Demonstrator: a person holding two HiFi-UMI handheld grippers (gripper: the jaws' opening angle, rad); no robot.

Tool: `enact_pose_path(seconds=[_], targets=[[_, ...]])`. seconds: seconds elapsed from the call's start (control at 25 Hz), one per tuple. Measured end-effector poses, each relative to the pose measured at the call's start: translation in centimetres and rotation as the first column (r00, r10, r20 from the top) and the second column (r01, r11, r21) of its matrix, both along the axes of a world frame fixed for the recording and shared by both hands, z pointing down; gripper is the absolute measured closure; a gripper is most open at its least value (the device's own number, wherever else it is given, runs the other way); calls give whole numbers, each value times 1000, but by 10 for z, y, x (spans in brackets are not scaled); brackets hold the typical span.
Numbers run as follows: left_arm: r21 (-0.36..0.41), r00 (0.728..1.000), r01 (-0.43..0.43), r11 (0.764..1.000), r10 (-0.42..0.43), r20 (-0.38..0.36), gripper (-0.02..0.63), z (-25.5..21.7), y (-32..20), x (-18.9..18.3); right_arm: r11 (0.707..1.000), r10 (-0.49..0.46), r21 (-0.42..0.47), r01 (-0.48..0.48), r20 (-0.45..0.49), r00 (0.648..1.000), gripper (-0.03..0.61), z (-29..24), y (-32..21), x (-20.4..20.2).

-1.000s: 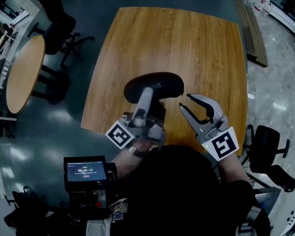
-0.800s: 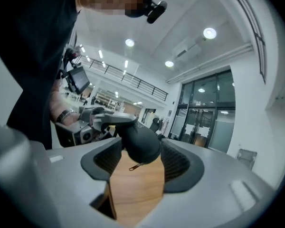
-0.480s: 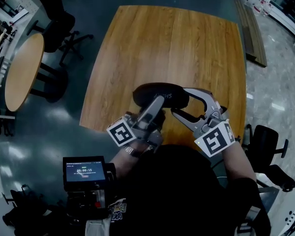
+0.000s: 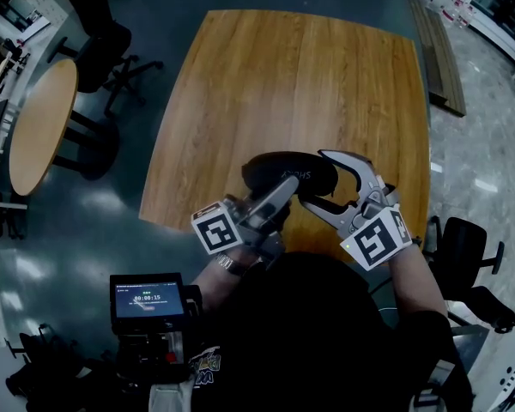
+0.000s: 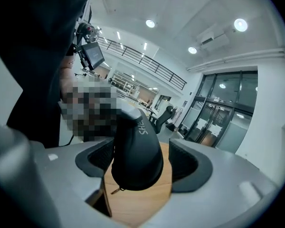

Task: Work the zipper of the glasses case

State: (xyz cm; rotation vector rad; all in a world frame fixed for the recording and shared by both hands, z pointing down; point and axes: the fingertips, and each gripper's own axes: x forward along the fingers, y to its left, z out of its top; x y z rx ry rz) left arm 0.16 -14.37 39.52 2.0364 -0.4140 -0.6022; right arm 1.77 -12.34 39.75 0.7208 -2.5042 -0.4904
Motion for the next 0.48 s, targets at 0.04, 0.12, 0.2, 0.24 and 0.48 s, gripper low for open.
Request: enact_pose_path(seconds=[0.04,0.12,0.2,0.24,0.48], targets=[[-1,1000,-8,1000,8,5,360,0,1,1,1000,-7,-6,7,-6,1000,230,1,1,0],[-14,1000,-21,1000,21,-1,360,2,2,3,1000,-19,-14,19,-15,1000,249,4,4,-2],[-45,999,-34,998,33,-26,360,4,4,5,1000,-25,-13,25,-23,999,256,6,6,-4],[-61,998,-43,997,40,-46,360,5,5,5,1000,-25,-12,25,-23,999,256,6,7,-4],[-62,995,-87,994,84,-49,354,5,7,8,999,-29,-18,29,12,1000,262,2,12,0]])
